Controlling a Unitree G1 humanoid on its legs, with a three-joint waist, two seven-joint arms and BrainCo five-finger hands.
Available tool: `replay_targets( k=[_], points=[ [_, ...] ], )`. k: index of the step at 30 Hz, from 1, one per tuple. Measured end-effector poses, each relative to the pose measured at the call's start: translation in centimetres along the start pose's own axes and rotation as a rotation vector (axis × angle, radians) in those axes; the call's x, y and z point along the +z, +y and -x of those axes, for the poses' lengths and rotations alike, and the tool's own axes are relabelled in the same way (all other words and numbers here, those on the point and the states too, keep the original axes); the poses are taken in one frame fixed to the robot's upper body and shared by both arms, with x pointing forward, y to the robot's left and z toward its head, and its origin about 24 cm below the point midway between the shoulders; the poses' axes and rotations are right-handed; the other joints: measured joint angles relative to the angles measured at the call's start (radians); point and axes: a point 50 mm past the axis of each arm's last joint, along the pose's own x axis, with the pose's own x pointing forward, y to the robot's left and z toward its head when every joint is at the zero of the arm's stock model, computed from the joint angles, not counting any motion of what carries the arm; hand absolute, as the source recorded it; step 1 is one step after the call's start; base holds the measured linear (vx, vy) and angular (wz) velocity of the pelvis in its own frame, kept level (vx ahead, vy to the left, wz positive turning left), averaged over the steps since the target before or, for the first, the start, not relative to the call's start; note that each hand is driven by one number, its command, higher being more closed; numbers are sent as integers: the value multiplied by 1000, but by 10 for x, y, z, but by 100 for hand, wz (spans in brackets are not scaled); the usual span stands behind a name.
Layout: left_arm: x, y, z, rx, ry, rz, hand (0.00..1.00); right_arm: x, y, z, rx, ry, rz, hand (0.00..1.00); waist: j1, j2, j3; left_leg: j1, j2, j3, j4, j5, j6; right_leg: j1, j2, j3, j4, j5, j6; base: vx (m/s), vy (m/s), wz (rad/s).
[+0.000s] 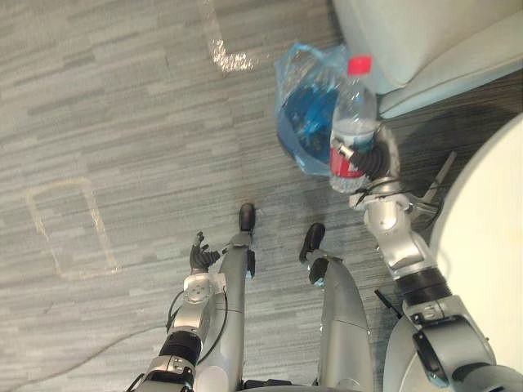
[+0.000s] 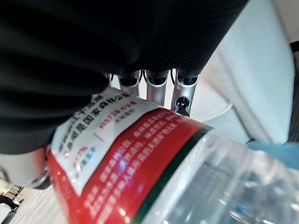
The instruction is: Gather rubbish on tea table into small bin, then transfer packed bag to large trash can.
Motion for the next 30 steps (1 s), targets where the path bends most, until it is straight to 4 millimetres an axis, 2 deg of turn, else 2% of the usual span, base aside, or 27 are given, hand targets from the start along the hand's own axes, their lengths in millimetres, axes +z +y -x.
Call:
replay_targets(
  k=[2, 7, 12, 15, 16, 26, 30],
  points=[
    [8, -1, 2, -7, -44, 19, 0, 8, -13, -20, -42, -38, 40, 100, 12, 7, 5, -54, -7, -7, 25, 0, 0, -49, -10, -3, 30, -11, 6, -5, 26, 17],
    [24, -7, 10, -42, -150, 52, 0, 19, -37, -50, -126, -60, 78, 100, 34, 12, 25, -124, -28, -29, 48, 3, -3, -115, -36, -22, 82, -37, 6, -1, 14, 23],
    [31, -11, 18, -69, -209, 71, 0, 24, -52, -67, -166, -62, 108, 100, 46, 13, 27, -172, -38, -38, 63, 5, -7, -163, -49, -28, 111, -50, 9, 7, 6, 15],
    [34, -11, 24, -79, -237, 89, 0, 20, -63, -75, -184, -41, 129, 100, 46, 13, 27, -199, -49, -43, 78, 6, -8, -189, -63, -29, 139, -67, 10, 3, 11, 19],
    [34, -11, 25, -79, -240, 92, 0, 20, -65, -76, -187, -39, 131, 0, 46, 13, 27, -203, -51, -44, 79, 6, -8, -193, -65, -30, 143, -69, 10, -9, 14, 15],
    [39, -9, 37, -110, -302, 99, 0, 28, -86, -84, -308, -63, 75, 0, 49, 13, 27, -254, -59, -52, 102, 5, -9, -240, -75, -32, 182, -84, 5, -40, 25, 5],
    [39, -8, 38, -122, -307, 86, 0, 29, -84, -79, -303, -84, 75, 0, 48, 13, 26, -254, -56, -51, 104, 5, -11, -241, -73, -32, 184, -85, 4, -50, 24, 0]
  ],
)
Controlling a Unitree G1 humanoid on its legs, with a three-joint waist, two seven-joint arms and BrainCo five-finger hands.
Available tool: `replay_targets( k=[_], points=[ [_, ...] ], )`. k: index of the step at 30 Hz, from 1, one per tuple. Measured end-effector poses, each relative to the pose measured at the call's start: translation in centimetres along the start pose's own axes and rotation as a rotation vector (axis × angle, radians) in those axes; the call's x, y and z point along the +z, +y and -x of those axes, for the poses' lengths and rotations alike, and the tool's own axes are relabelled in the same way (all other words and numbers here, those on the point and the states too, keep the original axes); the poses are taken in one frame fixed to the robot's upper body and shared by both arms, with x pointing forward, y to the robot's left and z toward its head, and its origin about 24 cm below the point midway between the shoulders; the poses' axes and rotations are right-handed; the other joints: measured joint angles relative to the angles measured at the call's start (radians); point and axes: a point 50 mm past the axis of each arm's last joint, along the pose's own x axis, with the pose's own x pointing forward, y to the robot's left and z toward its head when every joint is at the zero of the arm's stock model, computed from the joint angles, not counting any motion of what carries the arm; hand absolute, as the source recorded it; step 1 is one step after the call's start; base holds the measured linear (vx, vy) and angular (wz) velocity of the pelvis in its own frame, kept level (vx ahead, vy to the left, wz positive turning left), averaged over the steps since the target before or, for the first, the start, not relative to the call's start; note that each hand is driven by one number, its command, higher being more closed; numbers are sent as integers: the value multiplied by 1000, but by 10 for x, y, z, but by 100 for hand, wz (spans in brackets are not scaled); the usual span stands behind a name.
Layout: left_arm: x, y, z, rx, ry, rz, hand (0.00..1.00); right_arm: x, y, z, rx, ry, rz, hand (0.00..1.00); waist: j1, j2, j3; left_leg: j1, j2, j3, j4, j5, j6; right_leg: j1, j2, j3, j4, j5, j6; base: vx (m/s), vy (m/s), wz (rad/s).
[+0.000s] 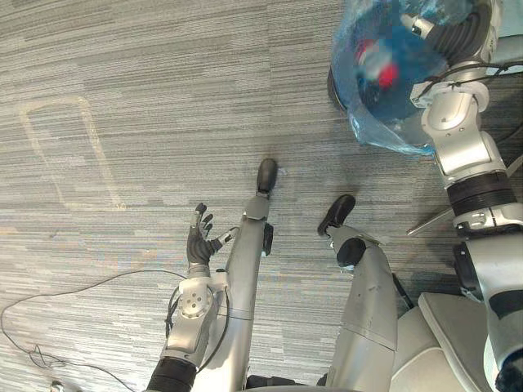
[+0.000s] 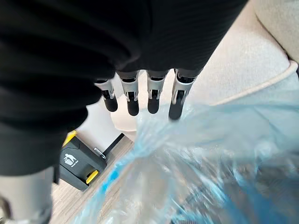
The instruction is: Gather rubbish on tea table into small bin, then transfer packed bag to large trash can.
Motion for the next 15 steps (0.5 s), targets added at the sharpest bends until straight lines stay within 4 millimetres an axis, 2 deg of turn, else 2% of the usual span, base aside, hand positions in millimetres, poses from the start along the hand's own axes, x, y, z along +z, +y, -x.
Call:
replay_targets(
  k=[5, 7, 9, 11, 12, 15],
  points=[
    [1, 1, 2, 1, -3, 0, 0, -3, 8, 17, 49, -44, 45, 0, -2, 0, 0, -5, 4, 3, 14, -4, -2, -1, 3, 1, 2, 0, 0, -54, 35, -5],
    [2, 0, -3, 0, -10, 1, 0, -4, 19, 30, 107, -79, 94, 0, -8, 0, -1, -9, 17, 12, 36, -15, 5, -2, 11, 4, -4, 2, -1, -55, 33, -18],
    [5, -5, -32, 1, -3, -35, 0, -1, 43, 46, 206, -107, 122, 0, -20, 0, -2, -11, 28, 25, 46, -24, 7, -7, 19, 13, 8, 2, -1, -72, 30, -21],
    [6, -5, -46, -4, 8, -69, 0, 1, 58, 55, 252, -99, 137, 0, -39, 0, -2, -13, 30, 28, 48, -23, 8, -11, 19, 15, 10, 4, -2, -73, 25, -10],
    [7, -2, -49, 5, 16, -75, 0, 1, 66, 60, 282, -82, 133, 0, -48, 0, -2, -13, 38, 29, 51, -24, 8, -11, 26, 15, 6, 7, -6, -80, 23, -11],
    [4, 3, -50, 28, 33, -63, 0, -4, 76, 68, 348, -71, 190, 0, -51, -1, -2, -6, 54, 38, 56, -23, 7, -10, 41, 23, 0, 13, -11, -64, 10, -16]
  ],
)
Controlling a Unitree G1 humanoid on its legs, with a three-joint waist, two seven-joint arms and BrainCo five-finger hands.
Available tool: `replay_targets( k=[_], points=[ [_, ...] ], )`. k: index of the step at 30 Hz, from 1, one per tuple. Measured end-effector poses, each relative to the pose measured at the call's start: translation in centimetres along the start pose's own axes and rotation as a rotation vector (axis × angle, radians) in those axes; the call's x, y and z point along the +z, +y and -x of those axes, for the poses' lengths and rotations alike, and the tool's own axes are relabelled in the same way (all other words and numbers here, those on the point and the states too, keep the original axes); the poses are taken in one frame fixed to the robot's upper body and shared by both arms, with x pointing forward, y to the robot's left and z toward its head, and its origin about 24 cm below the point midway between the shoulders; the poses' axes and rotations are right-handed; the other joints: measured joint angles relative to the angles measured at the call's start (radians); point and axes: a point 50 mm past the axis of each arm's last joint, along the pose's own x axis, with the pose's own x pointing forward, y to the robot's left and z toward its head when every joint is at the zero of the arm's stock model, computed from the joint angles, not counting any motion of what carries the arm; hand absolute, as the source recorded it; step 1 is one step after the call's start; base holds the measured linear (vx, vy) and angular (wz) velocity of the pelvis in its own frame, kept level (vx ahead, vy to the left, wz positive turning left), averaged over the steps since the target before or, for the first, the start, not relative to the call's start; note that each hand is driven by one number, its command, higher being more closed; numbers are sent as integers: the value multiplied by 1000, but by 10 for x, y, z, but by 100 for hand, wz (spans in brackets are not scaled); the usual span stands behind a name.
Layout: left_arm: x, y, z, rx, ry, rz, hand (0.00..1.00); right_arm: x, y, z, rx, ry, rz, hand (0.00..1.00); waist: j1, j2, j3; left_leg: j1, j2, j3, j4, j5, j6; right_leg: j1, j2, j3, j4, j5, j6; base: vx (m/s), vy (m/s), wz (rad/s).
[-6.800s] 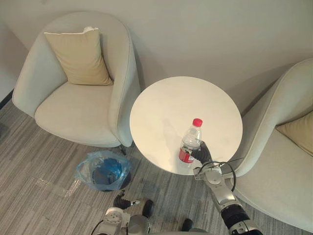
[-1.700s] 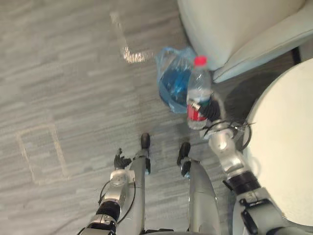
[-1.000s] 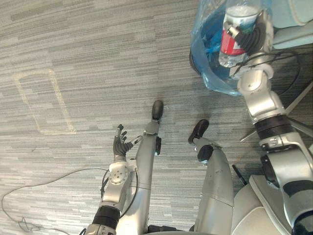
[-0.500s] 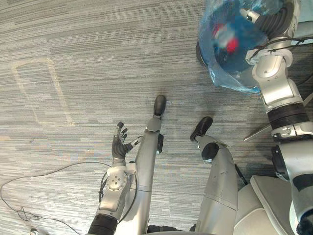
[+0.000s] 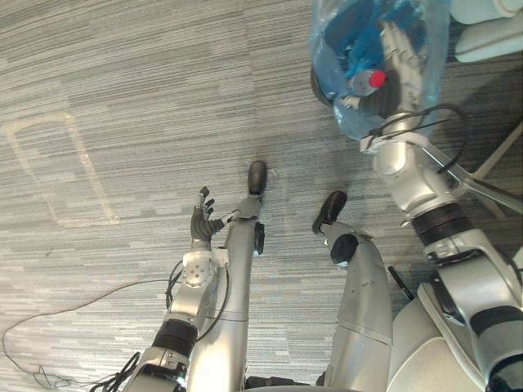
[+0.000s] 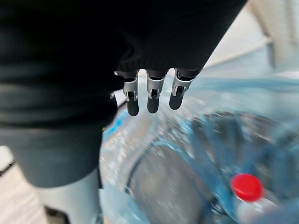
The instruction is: Gather rubbish on tea table into small bin, then transfer packed bag to large trash can.
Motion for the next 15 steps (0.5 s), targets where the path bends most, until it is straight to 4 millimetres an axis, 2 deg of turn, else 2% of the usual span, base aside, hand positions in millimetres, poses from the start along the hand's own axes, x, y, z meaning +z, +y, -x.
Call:
replay_targets(
  k=[4, 8, 11, 12, 15],
  points=[
    [-3, 2, -1, 13, 19, 12, 0, -11, 8, 3, 47, 49, 35, 0, 0, 0, 0, 9, 6, 5, -11, 1, -2, 0, 5, 4, -1, 2, -4, -72, 6, -7],
    [-3, 3, -1, 18, 20, 19, 0, -36, 18, 10, 107, 164, 100, 0, 2, 1, -1, 8, 10, 1, -18, 5, -6, 0, 9, -1, -5, 2, -4, -64, 12, 0],
    [-3, 1, -4, 17, 26, 26, 0, -46, 24, 14, 140, 231, 108, 0, 5, 1, -1, 8, 9, -5, -24, 8, -9, 0, 9, -7, -4, 2, -5, -52, 14, 7],
    [-3, 0, -4, 17, 31, 36, 0, -50, 26, 15, 153, 252, 112, 100, 7, 1, -1, 7, 8, -10, -26, 11, -12, 0, 9, -10, -2, 0, -6, -48, 12, 7],
    [-3, -4, -6, 5, 36, 46, 0, -54, 26, 14, 173, 277, 120, 100, 13, 2, -1, 7, 7, -14, -26, 11, -14, 0, 9, -12, 1, -2, -8, -42, 11, 5]
  ],
)
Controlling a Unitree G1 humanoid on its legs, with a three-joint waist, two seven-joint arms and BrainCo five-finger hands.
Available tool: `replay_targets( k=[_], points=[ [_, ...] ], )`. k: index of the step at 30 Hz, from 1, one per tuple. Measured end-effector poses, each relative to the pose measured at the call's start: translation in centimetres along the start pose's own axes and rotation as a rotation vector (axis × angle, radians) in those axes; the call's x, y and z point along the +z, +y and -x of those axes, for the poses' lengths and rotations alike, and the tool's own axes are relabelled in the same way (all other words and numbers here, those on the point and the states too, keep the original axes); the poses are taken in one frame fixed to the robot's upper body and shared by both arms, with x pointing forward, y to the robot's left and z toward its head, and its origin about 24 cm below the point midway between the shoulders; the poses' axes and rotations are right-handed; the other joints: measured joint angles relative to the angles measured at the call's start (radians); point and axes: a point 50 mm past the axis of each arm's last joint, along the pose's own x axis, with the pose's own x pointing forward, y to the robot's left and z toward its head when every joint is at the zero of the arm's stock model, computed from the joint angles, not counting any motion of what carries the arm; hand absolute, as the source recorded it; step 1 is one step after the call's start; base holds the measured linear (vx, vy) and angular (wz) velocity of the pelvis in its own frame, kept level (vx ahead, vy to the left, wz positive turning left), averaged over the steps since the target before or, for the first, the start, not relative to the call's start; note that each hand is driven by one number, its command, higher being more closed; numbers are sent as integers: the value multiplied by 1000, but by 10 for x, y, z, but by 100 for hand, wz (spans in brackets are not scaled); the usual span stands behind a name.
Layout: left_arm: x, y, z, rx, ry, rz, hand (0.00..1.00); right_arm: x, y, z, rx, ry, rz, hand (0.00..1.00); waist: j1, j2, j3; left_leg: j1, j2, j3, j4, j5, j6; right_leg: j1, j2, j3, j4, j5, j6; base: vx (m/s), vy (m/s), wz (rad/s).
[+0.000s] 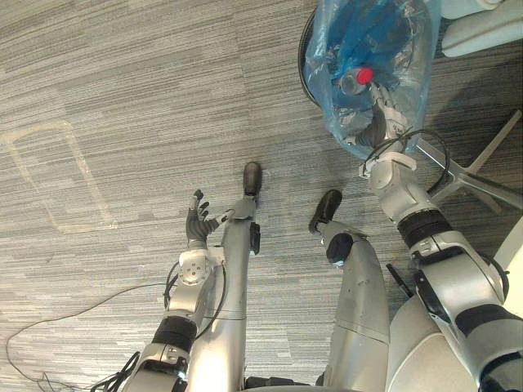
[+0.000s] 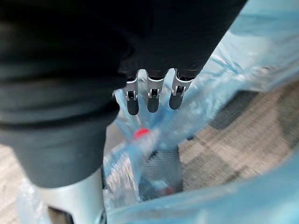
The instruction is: Gather rubbish on tea table into small bin, then transfer packed bag to large trash can.
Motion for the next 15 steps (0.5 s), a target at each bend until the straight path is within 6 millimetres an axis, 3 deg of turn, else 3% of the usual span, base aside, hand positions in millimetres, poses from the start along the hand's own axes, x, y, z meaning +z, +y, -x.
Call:
replay_targets(
  k=[15],
  points=[
    [0, 0, -3, 5, 13, 32, 0, 12, 8, 0, 54, -12, -72, 100, 8, 0, 0, -4, -2, -7, 15, 1, -2, 0, 0, -1, 15, -6, -1, -47, 21, 1]
  ],
)
